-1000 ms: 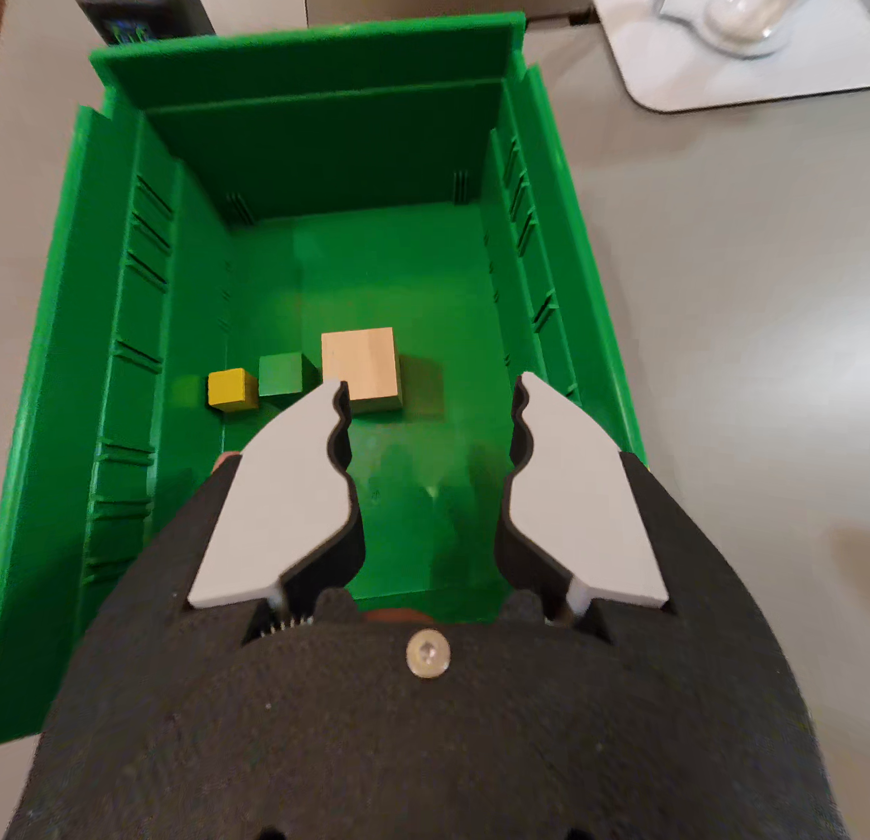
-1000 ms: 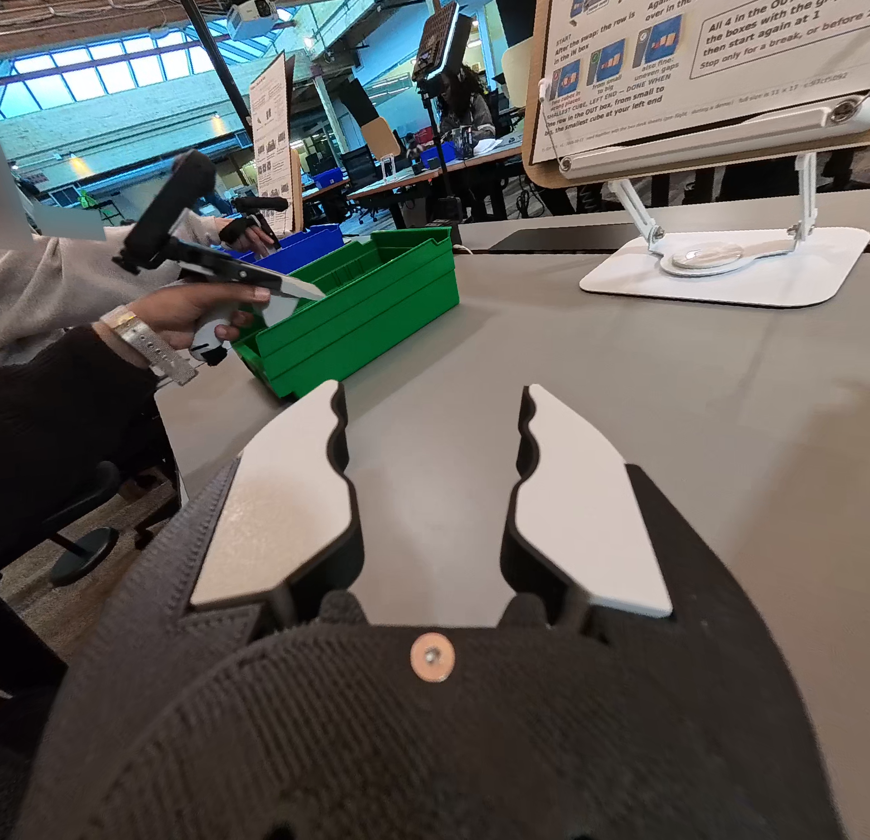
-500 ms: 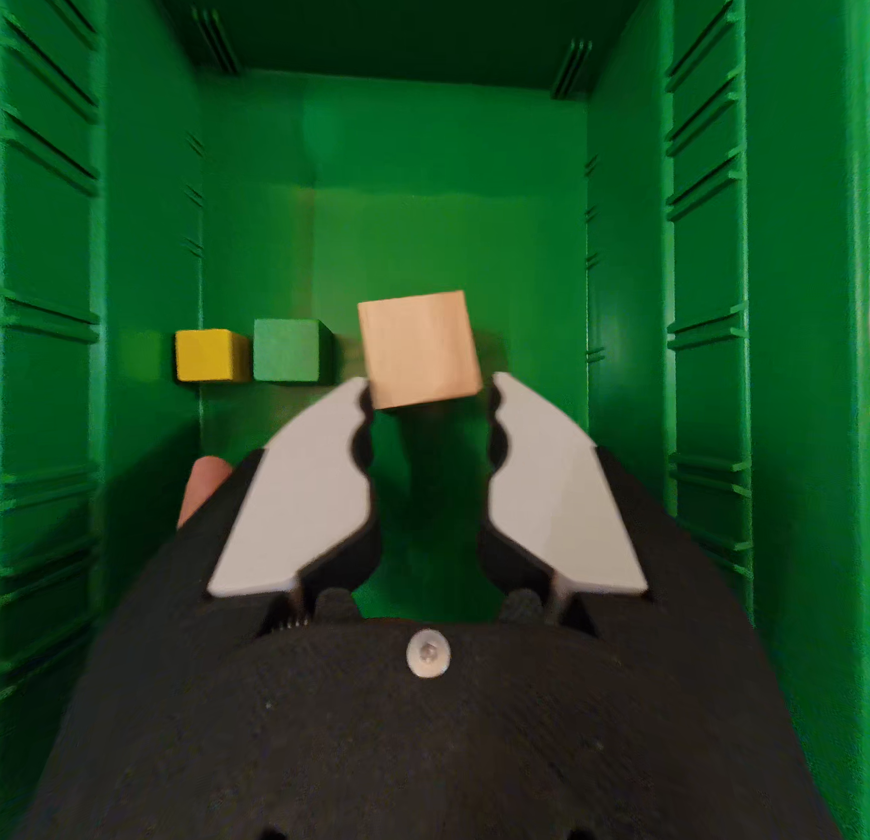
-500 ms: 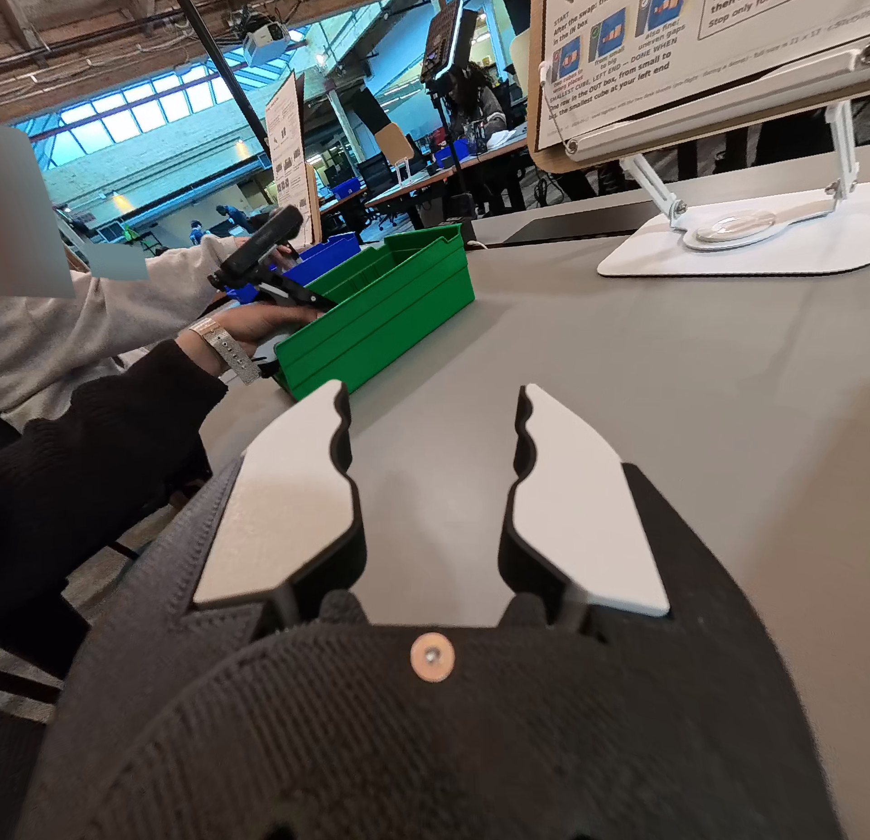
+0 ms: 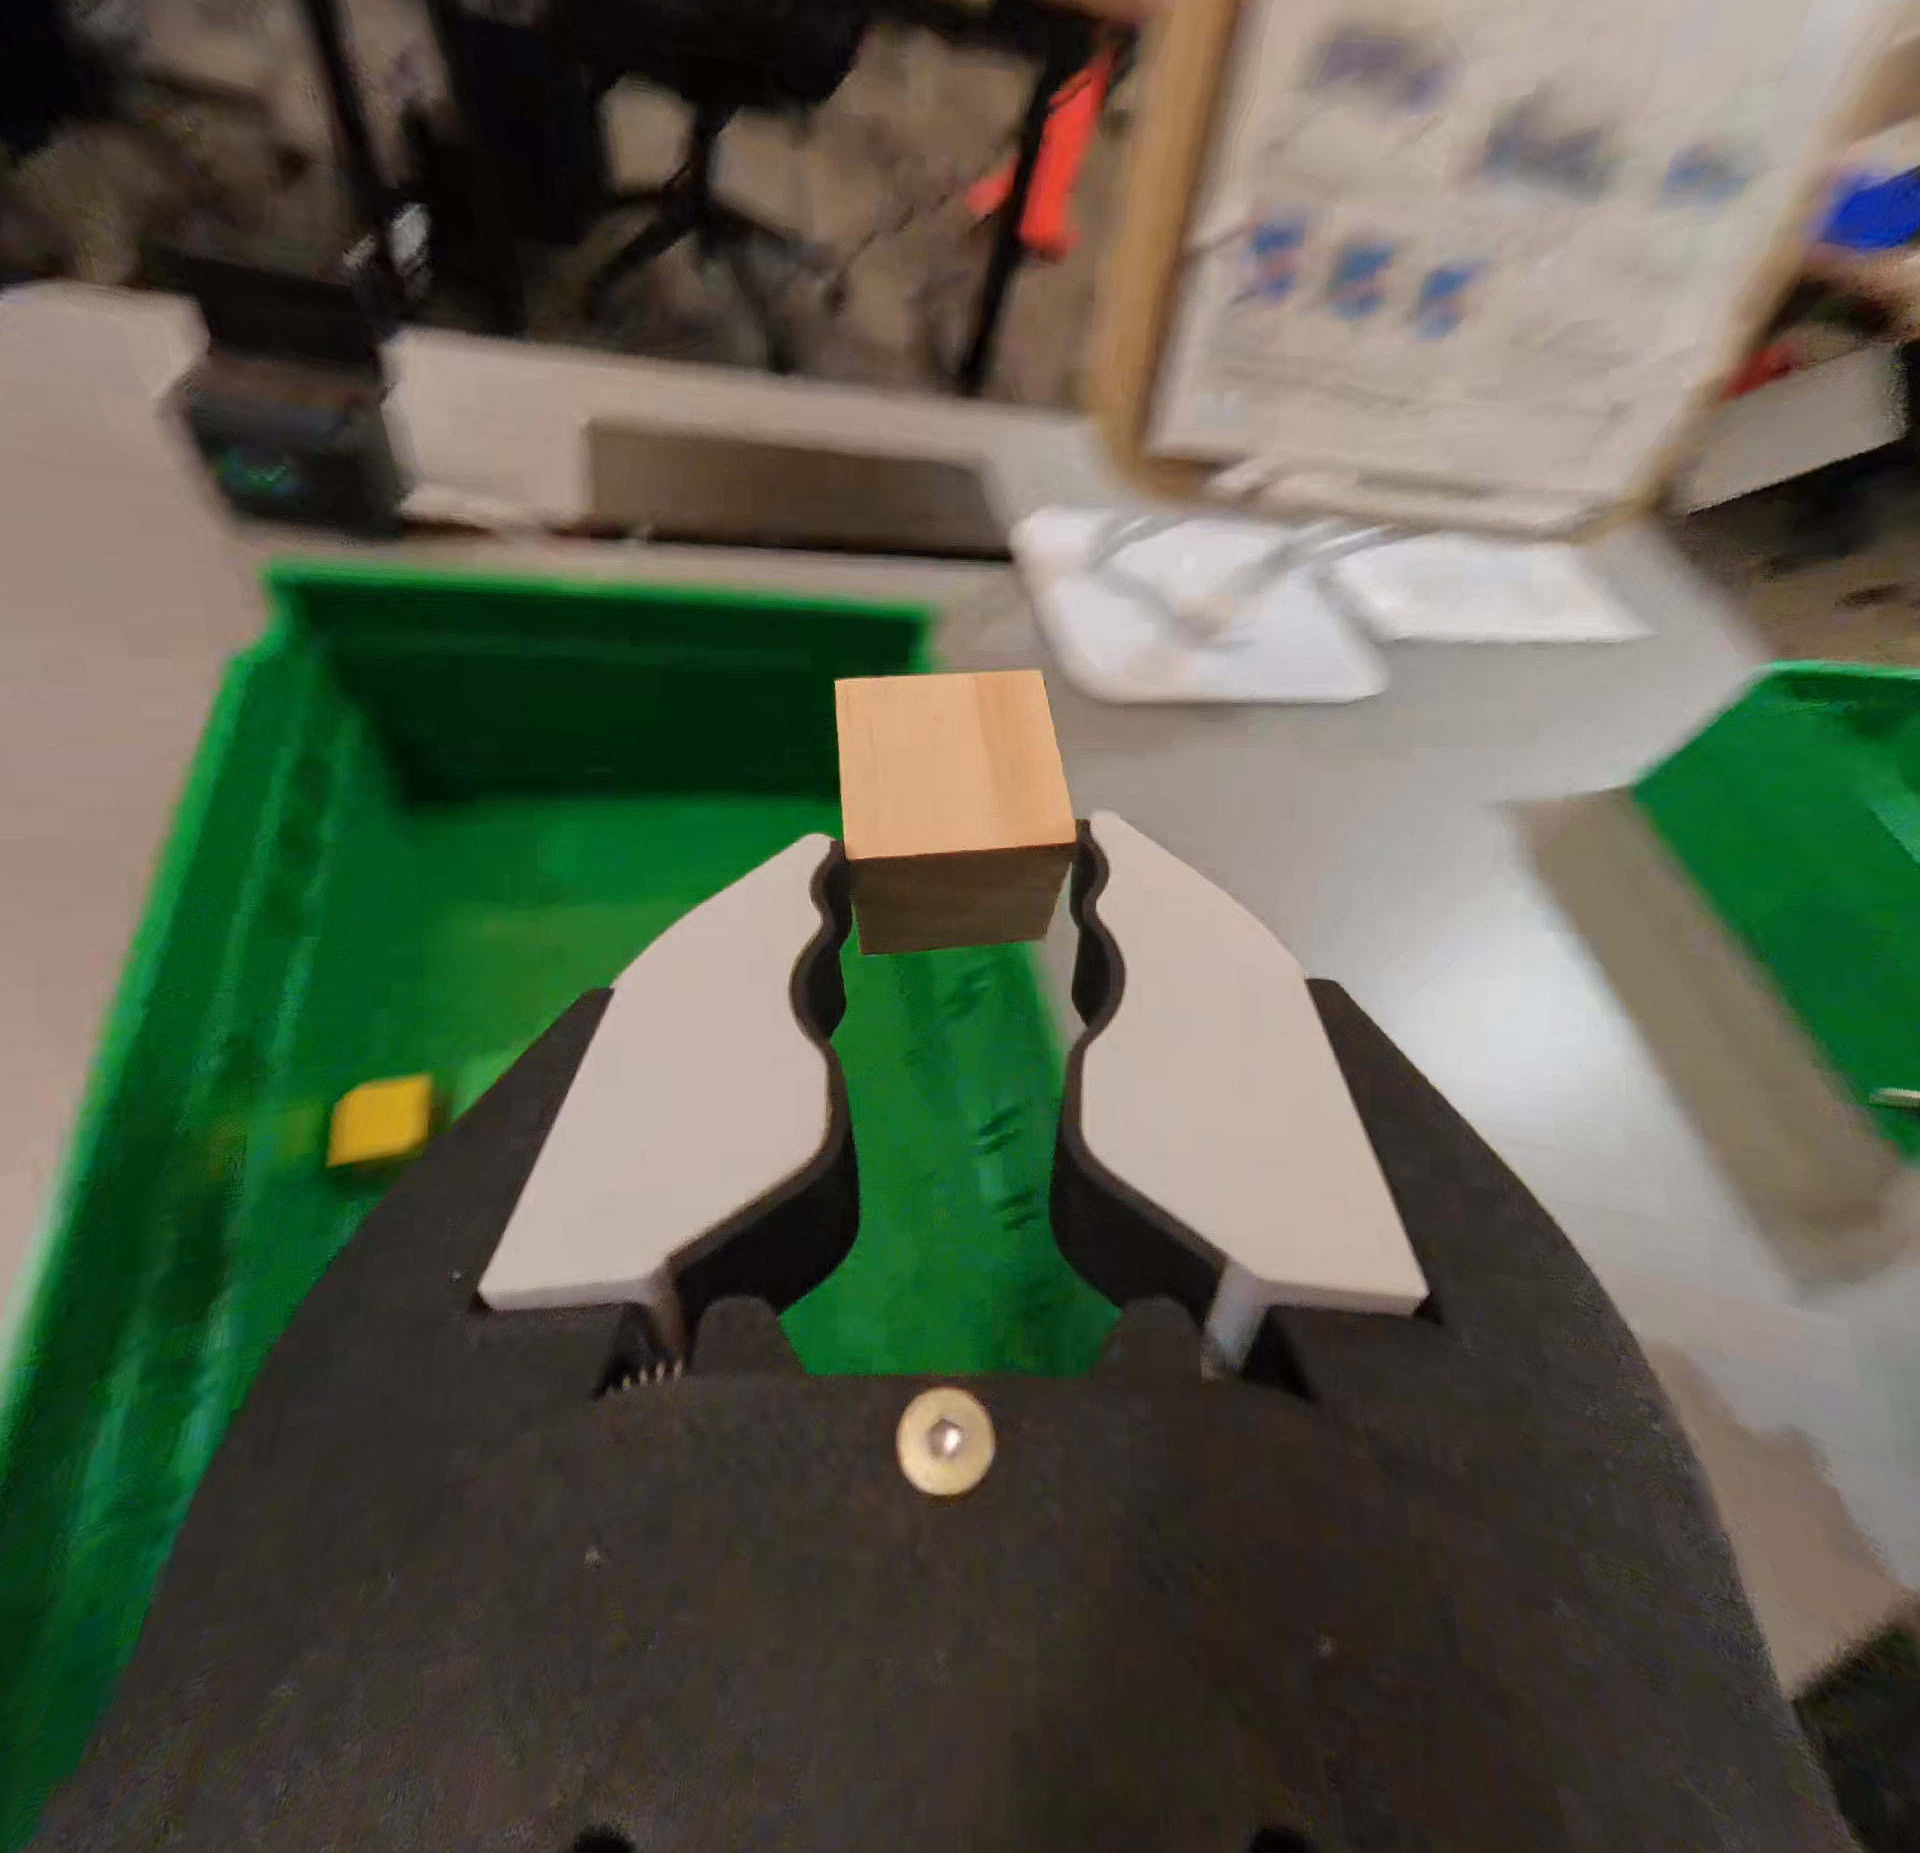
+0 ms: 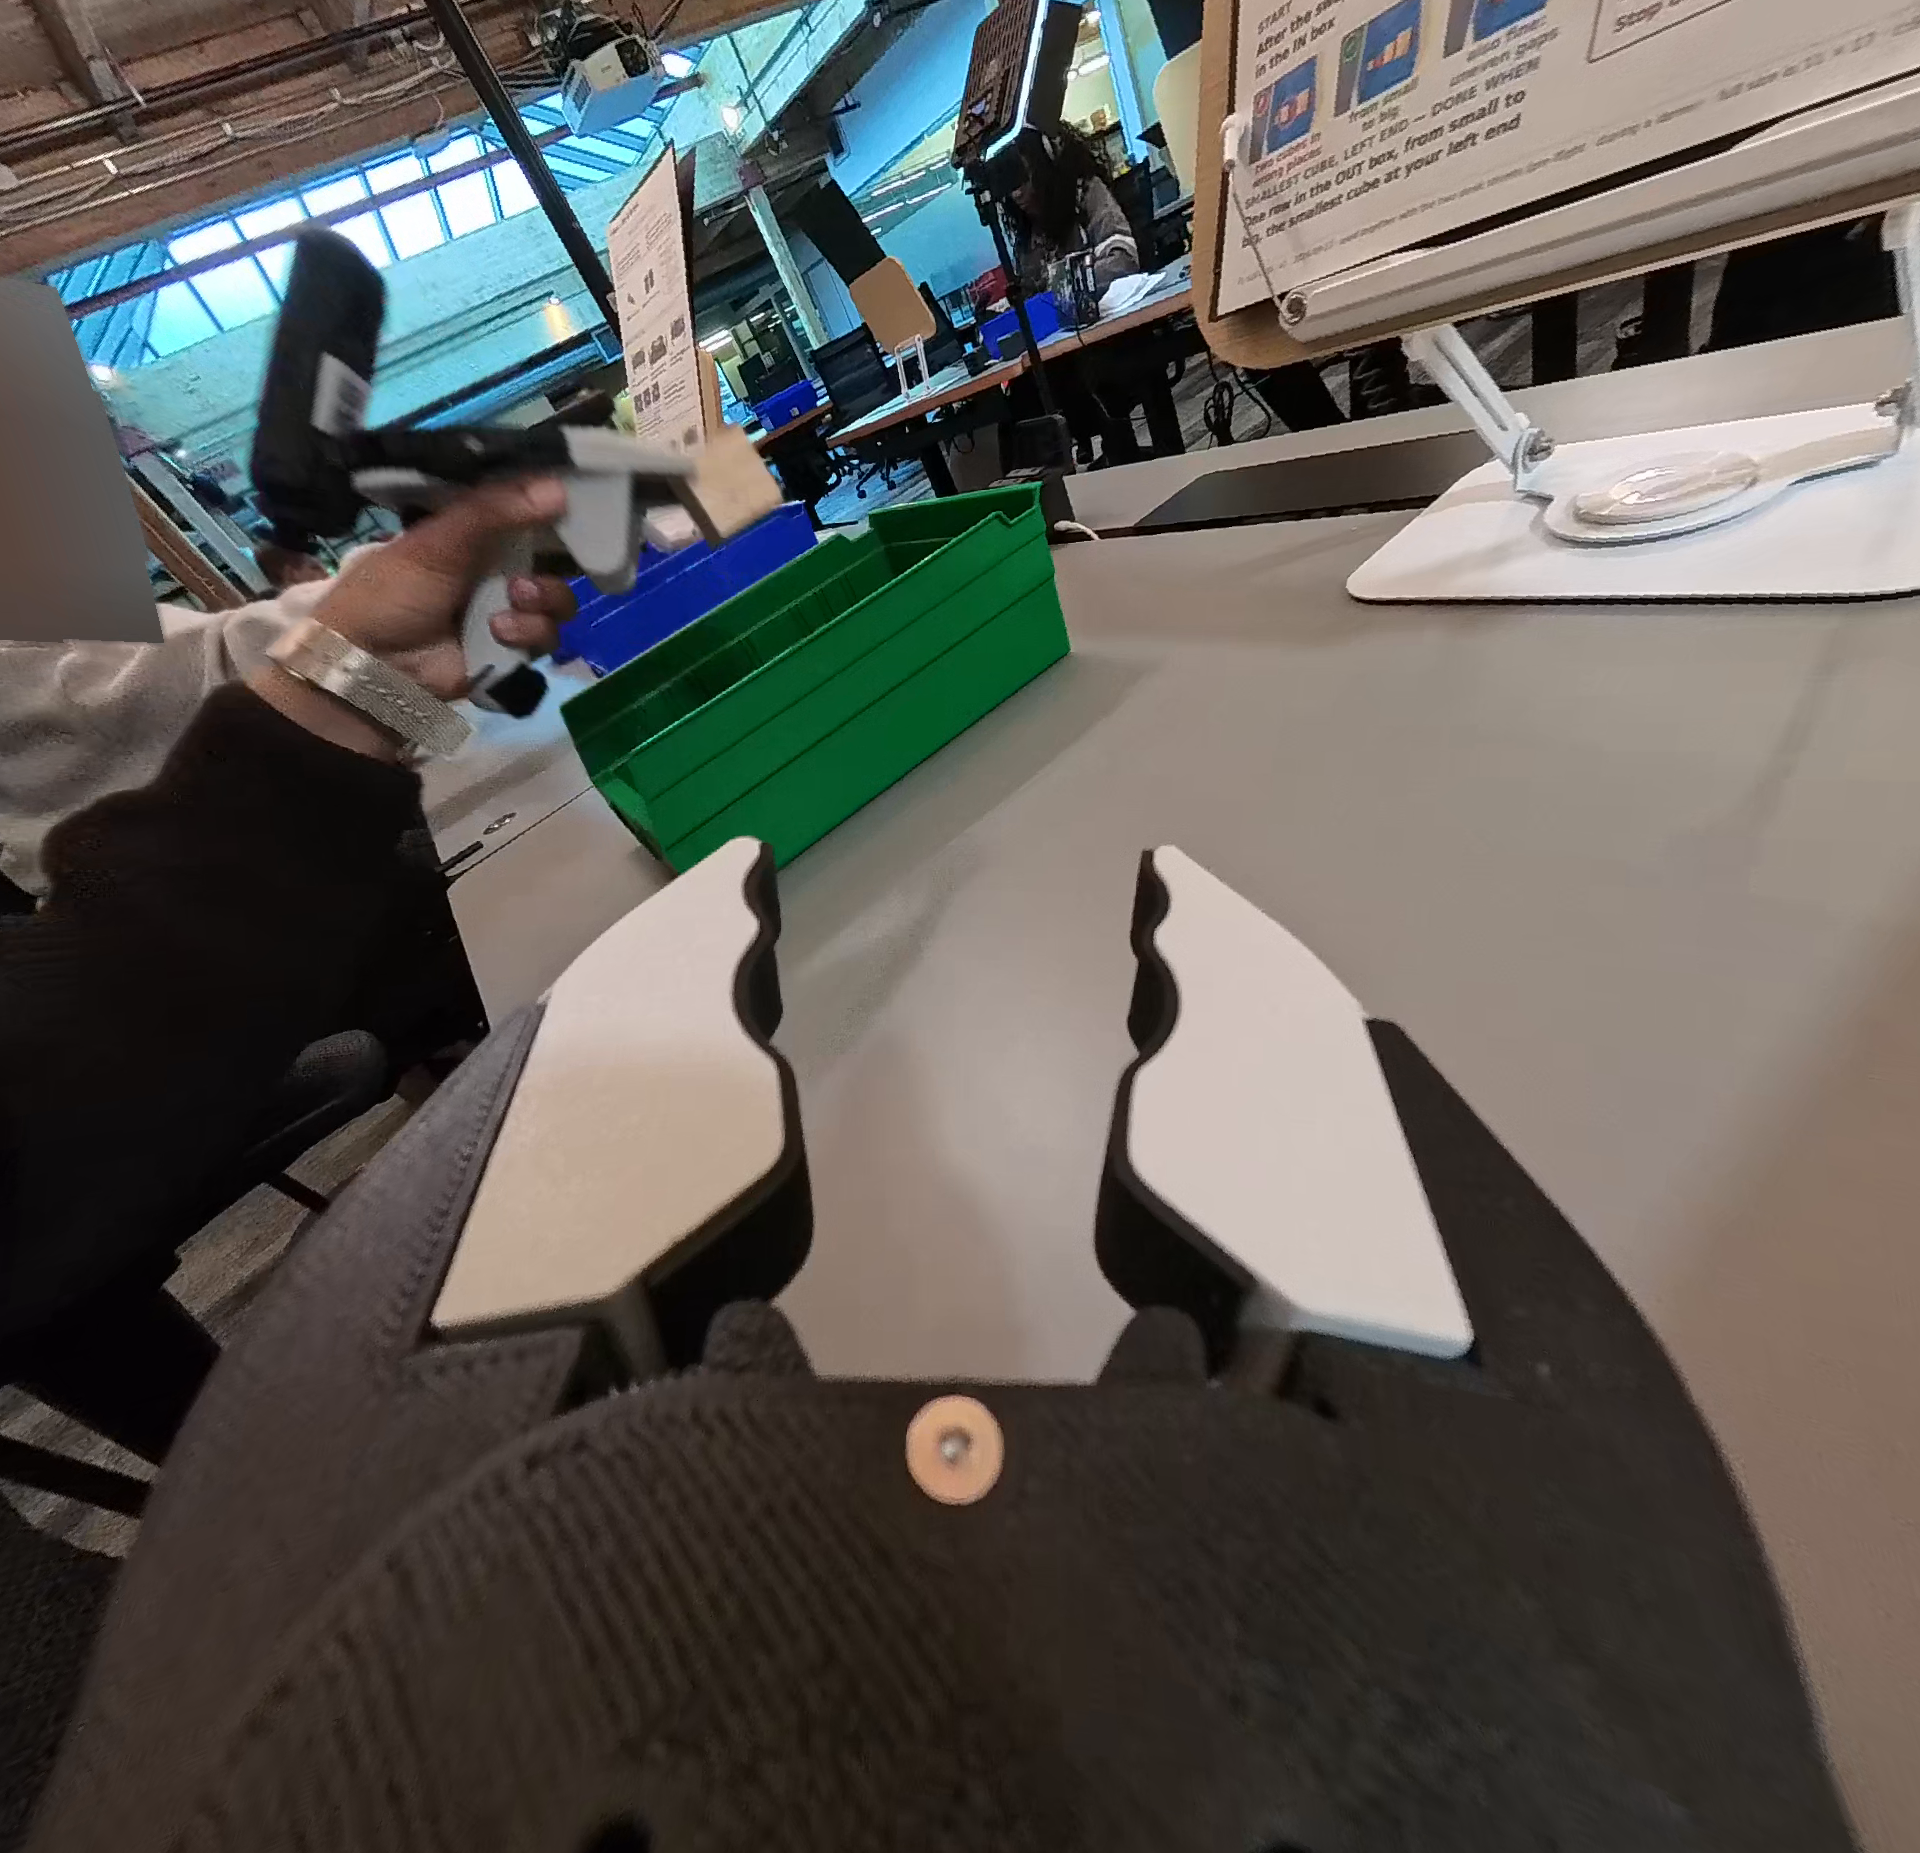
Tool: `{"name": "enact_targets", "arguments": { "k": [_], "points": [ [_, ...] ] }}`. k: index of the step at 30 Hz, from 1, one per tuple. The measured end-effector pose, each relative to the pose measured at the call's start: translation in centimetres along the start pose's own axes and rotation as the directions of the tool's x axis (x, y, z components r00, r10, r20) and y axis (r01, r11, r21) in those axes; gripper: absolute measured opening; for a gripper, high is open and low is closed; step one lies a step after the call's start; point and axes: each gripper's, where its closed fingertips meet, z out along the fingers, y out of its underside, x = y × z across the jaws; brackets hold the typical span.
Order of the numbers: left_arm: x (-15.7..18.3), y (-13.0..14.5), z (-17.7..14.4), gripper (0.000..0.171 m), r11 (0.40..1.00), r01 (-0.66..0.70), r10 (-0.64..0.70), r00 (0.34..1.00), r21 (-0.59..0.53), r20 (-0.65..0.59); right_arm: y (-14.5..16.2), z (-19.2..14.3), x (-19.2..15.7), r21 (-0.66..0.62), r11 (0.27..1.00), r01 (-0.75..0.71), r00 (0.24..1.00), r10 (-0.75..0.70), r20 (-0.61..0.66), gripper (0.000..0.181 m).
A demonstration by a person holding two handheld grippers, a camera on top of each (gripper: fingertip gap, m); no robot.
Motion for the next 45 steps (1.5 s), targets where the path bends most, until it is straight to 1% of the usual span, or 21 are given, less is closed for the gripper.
{"name": "enact_targets", "arguments": {
  "k": [2,3,5,6,8,11,13,15,17,18,20,22,23,24,27,30,33,35,37,40,45],
  "points": [
    [4.9,-2.0,-1.4,0.041,0.997,0.007,0.007,0.985,0.083,-0.170,0.0,0.0,-0.2,0.000,1.000,0.007,1.000,-0.007,0.009,0.067],
    [7.6,-2.7,-2.1,0.042,0.993,0.006,0.026,0.964,0.122,-0.264,0.0,0.0,-0.4,0.001,1.000,0.011,1.000,-0.011,0.015,0.067],
    [12.8,-3.1,-3.1,0.041,0.983,0.037,0.044,0.901,0.179,-0.431,-0.2,0.0,-0.9,0.010,1.000,0.018,0.999,-0.018,0.041,0.067],
    [15.2,-2.8,-3.3,0.041,0.981,0.058,0.045,0.864,0.187,-0.501,-0.4,0.0,-1.3,0.019,1.000,0.014,0.998,-0.015,0.063,0.067],
    [19.3,-1.1,-3.2,0.041,0.980,0.106,0.019,0.796,0.170,-0.604,-1.0,-0.2,-2.5,0.058,0.997,-0.048,0.987,0.039,0.154,0.068],
    [24.4,3.1,-2.6,0.041,0.981,0.172,-0.047,0.659,0.090,-0.751,-2.0,-0.7,-3.5,0.090,0.968,-0.235,0.936,0.201,0.290,0.071],
    [26.7,6.5,-1.6,0.041,0.981,0.194,-0.107,0.579,0.009,-0.808,-1.6,-0.6,-3.1,0.070,0.964,-0.257,0.932,0.229,0.280,0.074],
    [28.4,9.6,-0.4,0.041,0.971,0.210,-0.208,0.502,-0.114,-0.840,-1.5,-0.6,-3.2,0.057,0.966,-0.254,0.930,0.227,0.289,0.075],
    [29.5,10.7,-0.5,0.041,0.952,0.249,-0.269,0.414,-0.176,-0.870,-1.4,-0.6,-3.2,0.062,0.958,-0.278,0.923,0.249,0.295,0.075],
    [29.8,10.9,-0.6,0.041,0.949,0.255,-0.274,0.386,-0.184,-0.881,-1.3,-0.5,-3.1,0.056,0.954,-0.293,0.918,0.265,0.297,0.075],
    [30.3,11.2,-1.0,0.041,0.958,0.241,-0.237,0.372,-0.153,-0.897,-1.0,-0.5,-3.1,0.029,0.950,-0.311,0.906,0.287,0.311,0.071],
    [30.6,11.3,-1.5,0.041,0.968,0.227,-0.191,0.373,-0.110,-0.908,-1.1,-0.7,-3.7,0.012,0.955,-0.296,0.890,0.271,0.367,0.055],
    [30.6,11.4,-1.6,0.041,0.970,0.222,-0.175,0.376,-0.095,-0.910,-1.3,-1.1,-4.4,0.011,0.958,-0.286,0.874,0.256,0.412,0.039],
    [30.6,11.4,-1.8,0.041,0.972,0.219,-0.161,0.369,-0.083,-0.915,-1.5,-1.2,-4.9,0.014,0.962,-0.273,0.866,0.240,0.438,0.031],
    [30.4,11.3,-2.1,0.041,0.968,0.234,-0.166,0.332,-0.090,-0.928,-1.5,-1.2,-5.3,0.035,0.972,-0.233,0.877,0.195,0.440,0.035],
    [29.9,11.2,-2.0,0.041,0.956,0.265,-0.205,0.296,-0.126,-0.933,-1.7,-1.2,-5.9,0.031,0.965,-0.259,0.856,0.215,0.471,0.049],
    [30.0,11.3,-2.4,0.041,0.953,0.270,-0.210,0.258,-0.138,-0.943,-1.8,-1.0,-5.7,0.038,0.955,-0.294,0.851,0.243,0.466,0.062],
    [30.5,11.6,-2.8,0.041,0.960,0.248,-0.190,0.250,-0.127,-0.949,-1.8,-1.0,-5.6,0.033,0.951,-0.307,0.846,0.257,0.467,0.061],
    [31.0,12.0,-3.0,0.041,0.970,0.221,-0.162,0.255,-0.105,-0.953,-1.9,-1.2,-5.5,0.037,0.948,-0.316,0.842,0.262,0.472,0.057],
    [31.3,12.2,-3.1,0.041,0.973,0.214,-0.145,0.262,-0.089,-0.954,-2.0,-1.5,-5.8,0.031,0.948,-0.317,0.827,0.260,0.498,0.044],
    [31.1,12.5,-3.0,0.041,0.969,0.217,-0.171,0.228,-0.121,-0.959,-1.8,-1.4,-5.7,0.020,0.963,-0.268,0.852,0.227,0.471,0.044]
  ]
}}
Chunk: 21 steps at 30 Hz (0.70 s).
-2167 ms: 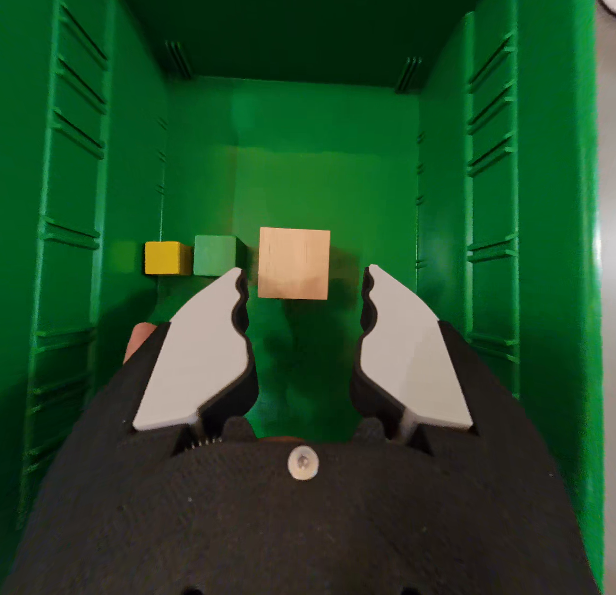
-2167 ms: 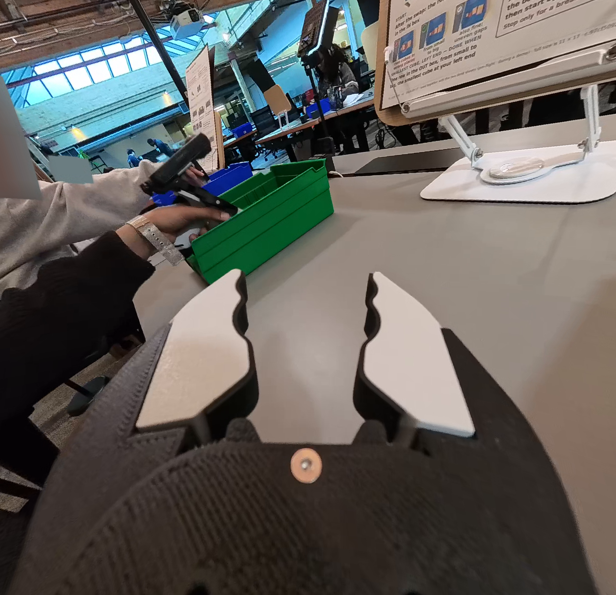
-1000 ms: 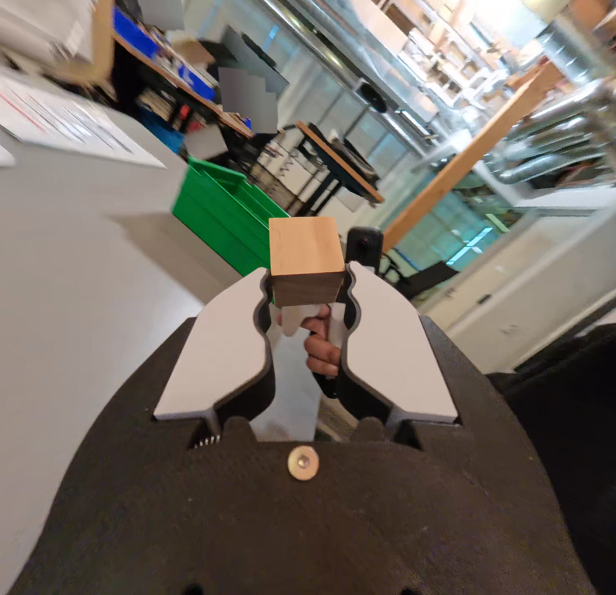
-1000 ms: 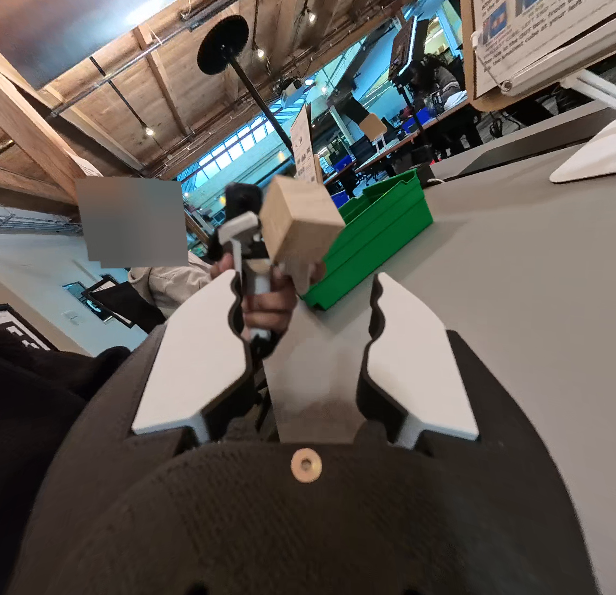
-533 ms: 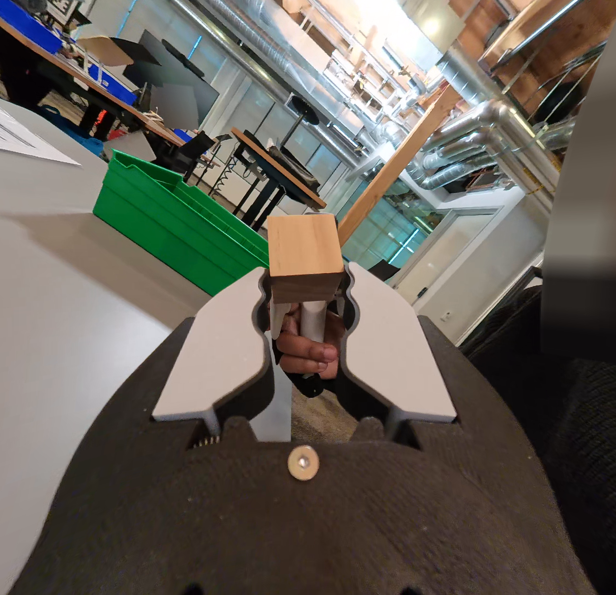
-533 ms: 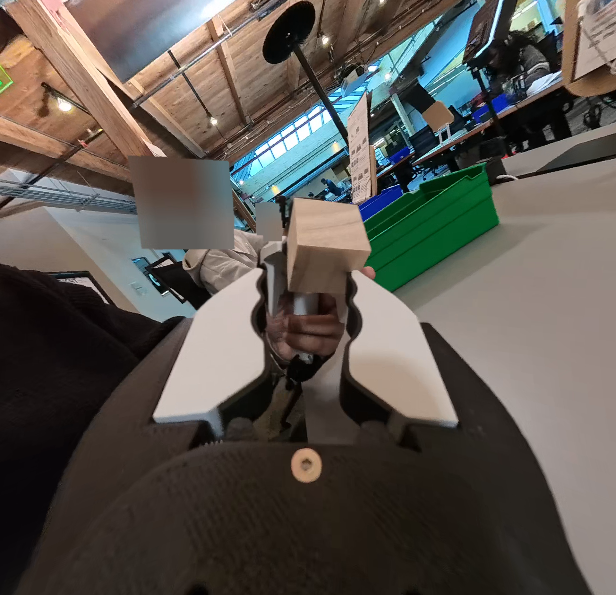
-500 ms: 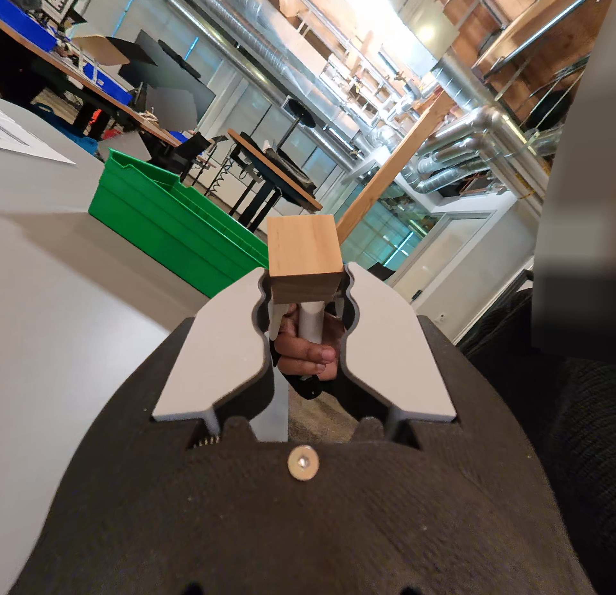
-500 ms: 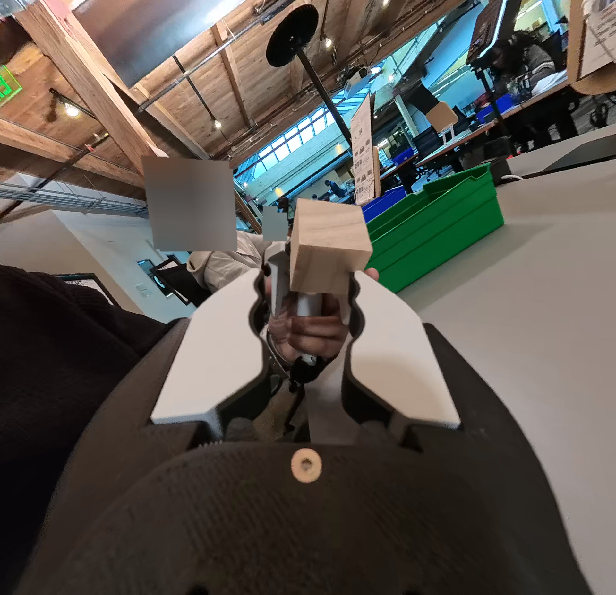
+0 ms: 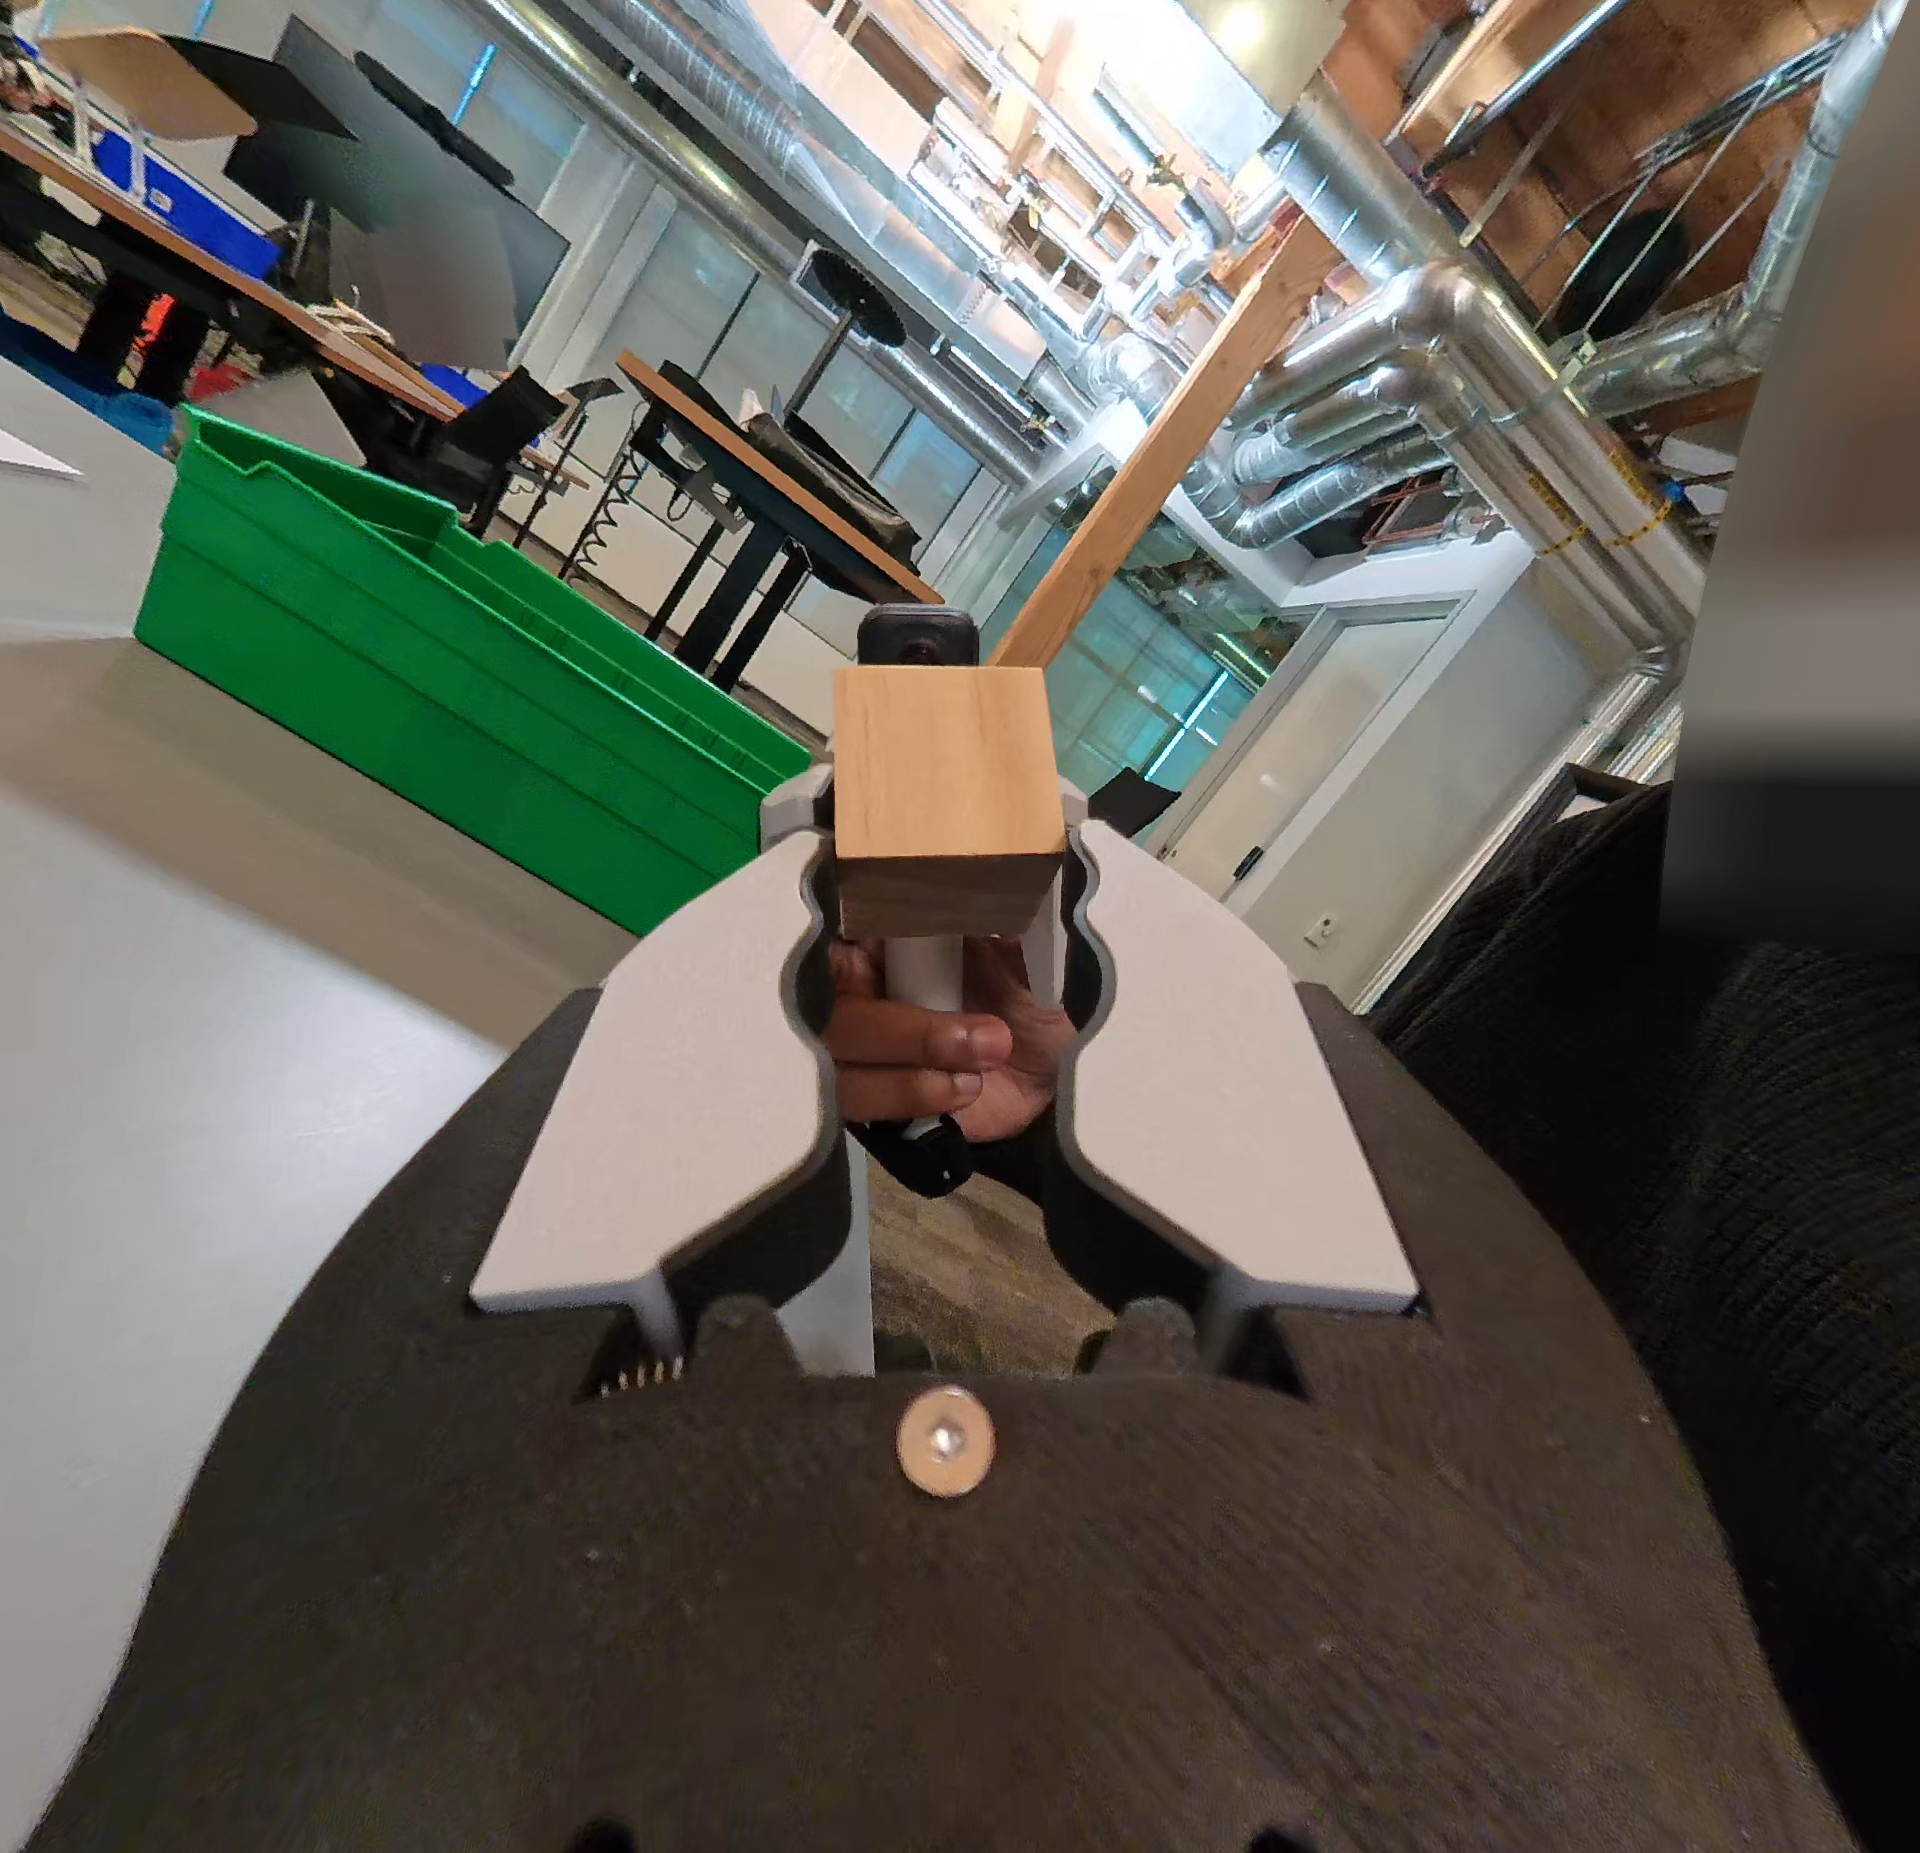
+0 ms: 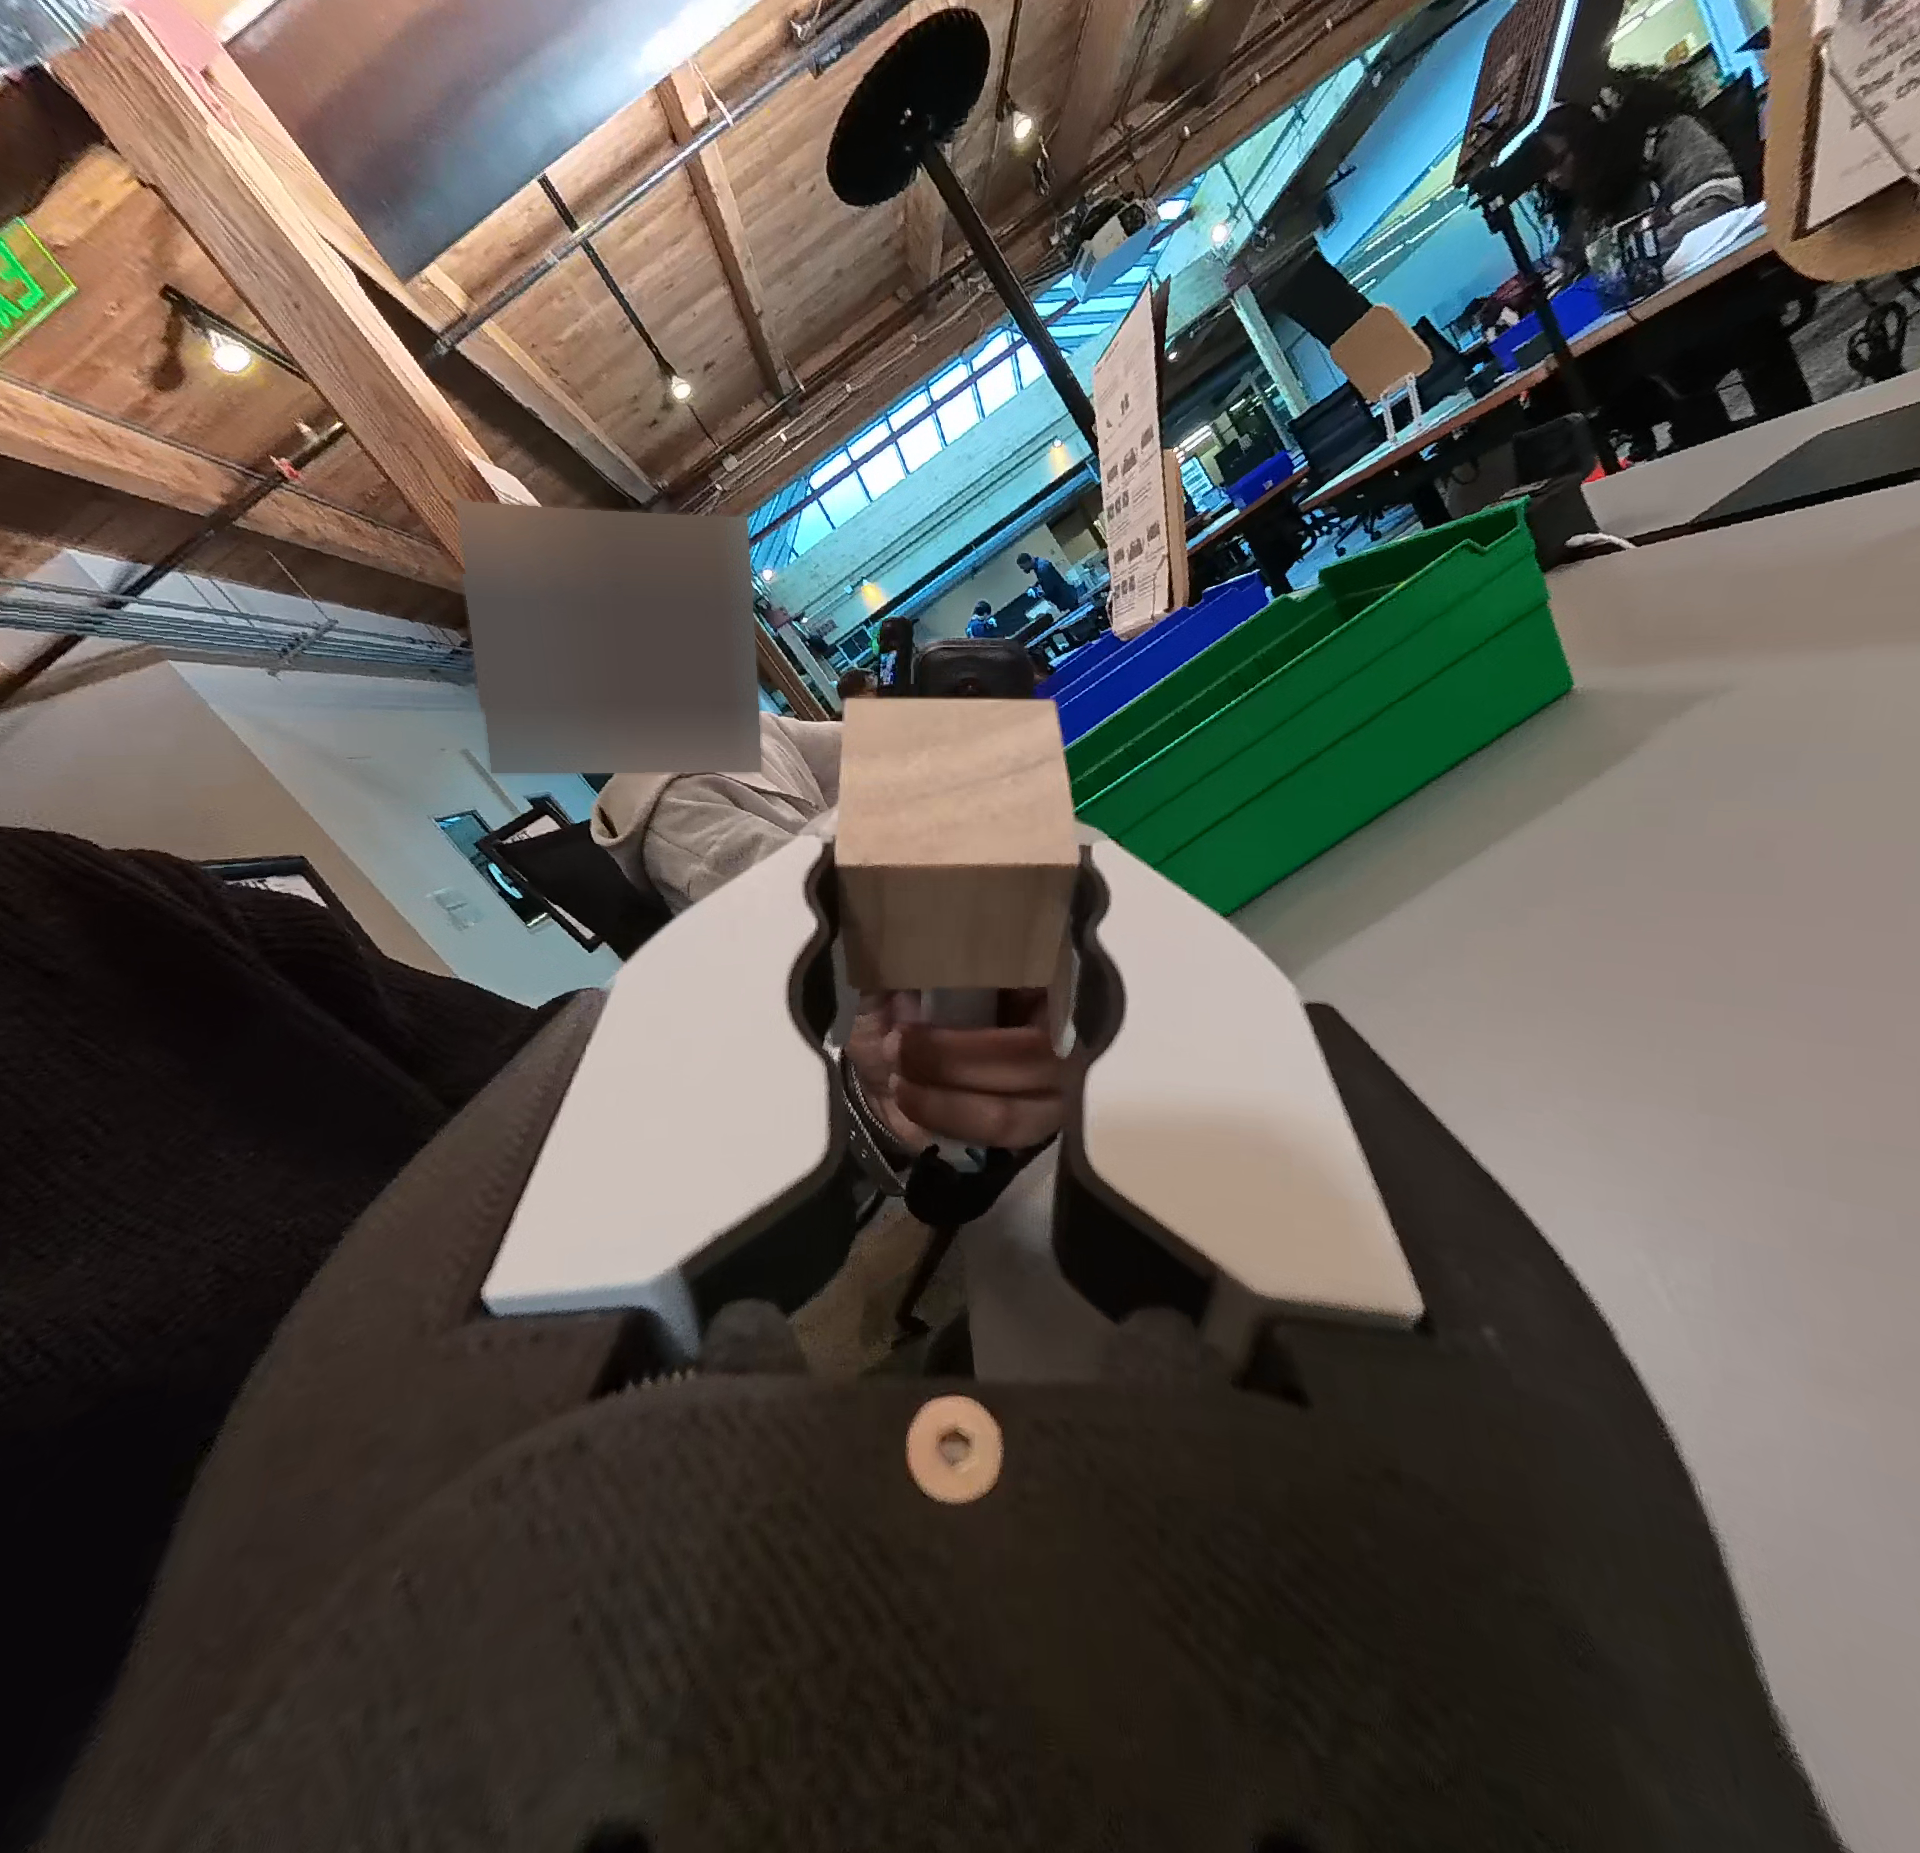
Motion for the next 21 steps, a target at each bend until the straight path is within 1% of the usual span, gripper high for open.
{"name": "enact_targets", "arguments": {
  "k": [3,5,7,9,11,14,15,16,18,19,21],
  "points": [
    [-0.5,0.6,-0.2,0.041,0.999,-0.023,0.024,1.000,-0.046,0.020,0.0,-0.1,0.2,-0.013,0.999,0.043,0.999,-0.043,-0.031,0.043],
    [-0.7,0.5,-0.4,0.040,0.998,-0.032,0.034,0.999,-0.053,0.032,0.1,-0.1,0.4,-0.030,0.997,0.069,0.996,-0.070,-0.051,0.044],
    [-0.9,0.3,-0.6,0.046,0.998,-0.040,0.043,0.998,-0.048,0.054,-0.1,-0.3,0.5,-0.022,0.997,0.076,0.995,-0.077,-0.065,0.044],
    [-1.2,0.3,-0.7,0.052,0.997,-0.043,0.047,0.997,-0.065,0.064,-0.9,-0.6,0.1,0.019,0.994,0.105,0.993,-0.104,-0.064,0.044],
    [-1.2,0.3,-0.8,0.054,0.995,-0.048,0.053,0.997,-0.082,0.065,-2.0,-1.2,-0.7,0.055,0.984,0.170,0.984,-0.167,-0.056,0.044],
    [-1.5,0.6,-0.9,0.053,0.993,-0.061,0.069,0.995,-0.104,0.078,-3.7,-2.3,-1.2,0.026,0.938,0.345,0.931,-0.338,-0.133,0.043],
    [-1.6,0.8,-0.9,0.052,0.991,-0.064,0.074,0.994,-0.116,0.082,-4.5,-3.0,-1.2,-0.011,0.910,0.415,0.896,-0.411,-0.170,0.044],
    [-1.7,1.1,-0.8,0.051,0.989,-0.067,0.079,0.993,-0.132,0.088,-5.6,-3.9,-0.9,-0.078,0.869,0.489,0.841,-0.493,-0.222,0.043],
    [-2.0,1.7,-0.8,0.050,0.983,-0.081,0.099,0.990,-0.162,0.105,-8.4,-6.8,0.4,-0.266,0.754,0.600,0.683,-0.656,-0.320,0.044],
    [-2.1,2.0,-0.7,0.050,0.980,-0.091,0.112,0.987,-0.177,0.112,-10.0,-8.6,1.1,-0.363,0.691,0.625,0.594,-0.723,-0.353,0.044],
    [-2.3,2.6,-0.7,0.050,0.970,-0.113,0.141,0.982,-0.217,0.122,-13.4,-12.3,2.5,-0.540,0.566,0.623,0.435,-0.824,-0.362,0.044]
  ]
}}
